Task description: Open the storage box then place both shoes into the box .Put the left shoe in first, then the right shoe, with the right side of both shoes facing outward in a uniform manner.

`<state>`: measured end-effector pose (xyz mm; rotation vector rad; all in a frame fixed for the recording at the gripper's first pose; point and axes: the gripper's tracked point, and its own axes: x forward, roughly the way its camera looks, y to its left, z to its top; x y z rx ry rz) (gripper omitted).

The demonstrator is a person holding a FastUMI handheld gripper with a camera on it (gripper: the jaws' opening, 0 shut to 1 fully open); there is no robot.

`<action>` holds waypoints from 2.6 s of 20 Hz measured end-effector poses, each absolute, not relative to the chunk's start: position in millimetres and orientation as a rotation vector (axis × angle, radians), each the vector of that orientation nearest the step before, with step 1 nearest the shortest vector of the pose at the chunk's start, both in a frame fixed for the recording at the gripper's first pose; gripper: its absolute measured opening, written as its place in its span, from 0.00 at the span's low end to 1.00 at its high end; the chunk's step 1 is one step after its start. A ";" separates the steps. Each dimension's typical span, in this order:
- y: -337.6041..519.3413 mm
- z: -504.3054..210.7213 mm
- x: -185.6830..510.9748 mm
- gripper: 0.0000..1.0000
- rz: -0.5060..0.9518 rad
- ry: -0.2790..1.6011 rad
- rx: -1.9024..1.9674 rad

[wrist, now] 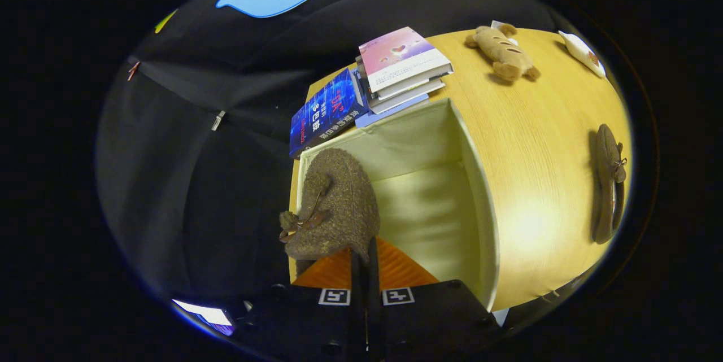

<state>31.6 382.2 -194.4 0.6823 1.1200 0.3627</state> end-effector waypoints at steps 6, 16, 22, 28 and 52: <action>400.6 -192.0 23.8 0.46 0.433 1.175 0.753; 365.9 -168.6 14.5 0.97 0.472 1.120 0.755; 308.2 -139.3 5.5 0.97 0.516 1.034 0.732; 213.9 -130.6 6.3 0.97 0.453 0.957 0.740; -25.2 -390.8 -4.3 0.77 0.024 1.244 0.434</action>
